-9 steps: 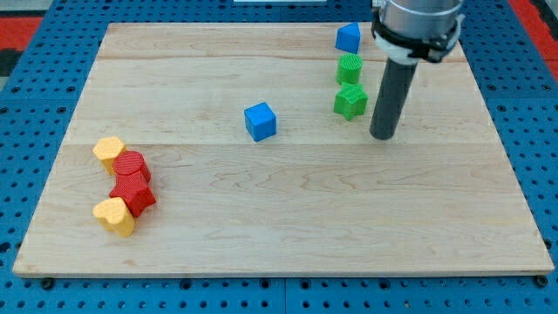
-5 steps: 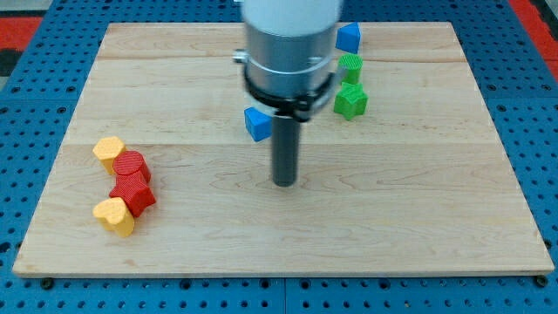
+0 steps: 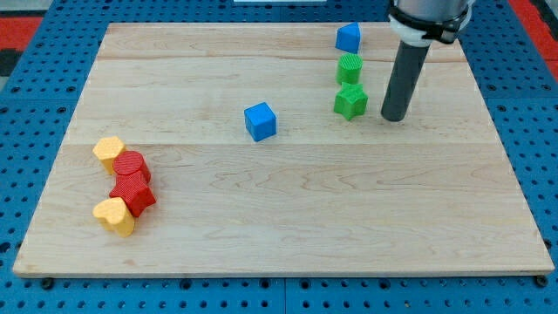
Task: Keep green star at center left of the board
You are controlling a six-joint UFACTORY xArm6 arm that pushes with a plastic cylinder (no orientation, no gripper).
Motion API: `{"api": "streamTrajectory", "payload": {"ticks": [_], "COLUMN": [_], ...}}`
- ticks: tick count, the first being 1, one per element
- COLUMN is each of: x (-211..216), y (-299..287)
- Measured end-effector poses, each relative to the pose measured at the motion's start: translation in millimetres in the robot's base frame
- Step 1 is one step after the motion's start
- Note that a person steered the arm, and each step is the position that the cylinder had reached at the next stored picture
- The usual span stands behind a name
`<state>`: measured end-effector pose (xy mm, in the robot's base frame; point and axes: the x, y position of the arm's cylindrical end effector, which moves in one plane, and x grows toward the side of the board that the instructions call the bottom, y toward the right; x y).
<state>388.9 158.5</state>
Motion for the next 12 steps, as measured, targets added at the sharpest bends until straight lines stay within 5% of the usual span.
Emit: {"api": "streamTrajectory", "payload": {"ticks": [1, 3, 6, 8, 9, 12], "x": [3, -54, -48, -28, -25, -8], "y": [-52, -39, -203, -182, -247, -320]}}
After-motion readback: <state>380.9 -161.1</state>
